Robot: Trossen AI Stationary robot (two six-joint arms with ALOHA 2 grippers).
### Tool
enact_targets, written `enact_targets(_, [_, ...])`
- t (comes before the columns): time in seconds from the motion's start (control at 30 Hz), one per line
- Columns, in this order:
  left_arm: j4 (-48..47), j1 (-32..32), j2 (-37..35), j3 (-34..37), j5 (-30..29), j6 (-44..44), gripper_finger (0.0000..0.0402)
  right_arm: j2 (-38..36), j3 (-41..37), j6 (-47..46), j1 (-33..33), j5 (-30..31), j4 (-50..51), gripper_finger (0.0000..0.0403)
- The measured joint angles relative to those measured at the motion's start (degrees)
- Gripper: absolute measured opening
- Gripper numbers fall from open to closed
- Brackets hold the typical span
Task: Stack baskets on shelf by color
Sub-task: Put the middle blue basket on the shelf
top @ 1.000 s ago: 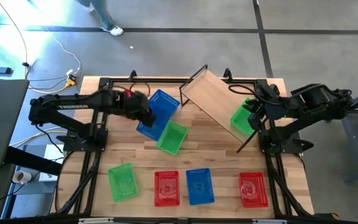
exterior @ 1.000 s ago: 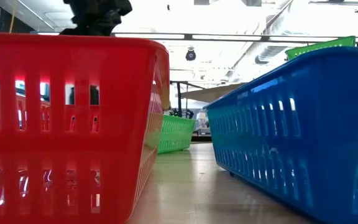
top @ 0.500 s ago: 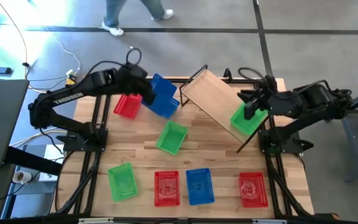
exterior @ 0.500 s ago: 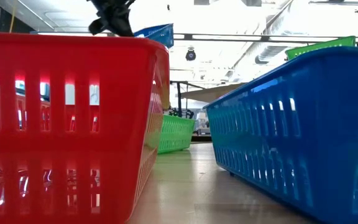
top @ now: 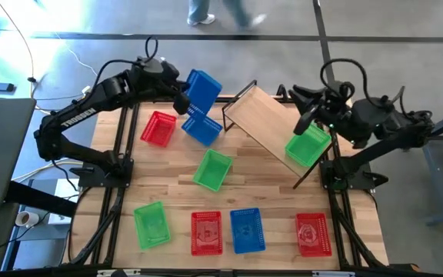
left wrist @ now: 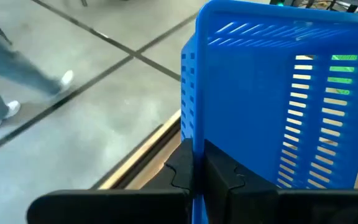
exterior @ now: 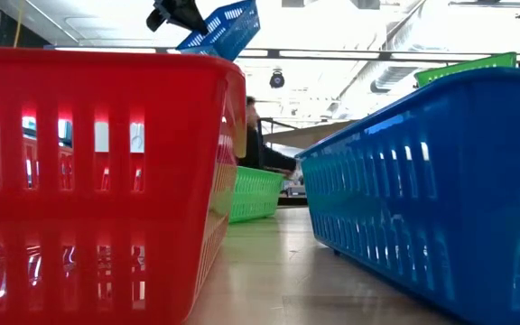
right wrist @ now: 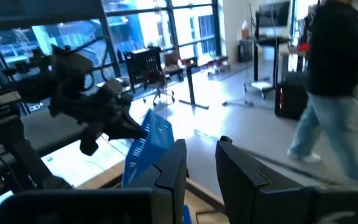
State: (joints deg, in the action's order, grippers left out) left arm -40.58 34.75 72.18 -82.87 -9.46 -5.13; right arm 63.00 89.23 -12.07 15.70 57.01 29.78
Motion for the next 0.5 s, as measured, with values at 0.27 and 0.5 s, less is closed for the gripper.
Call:
enact_targets(0.27, [-4.58, -0.31, 1.85, 0.00, 0.64, 0.88, 0.0003, 5.40, 0.00, 0.35, -2.13, -0.96, -3.05, 0.0074])
enact_targets(0.5, [-4.54, -2.68, 5.02, 0.00, 0.26, 0.88, 0.0003, 9.76, 0.00, -2.44, -5.59, -5.79, -1.78, 0.0074])
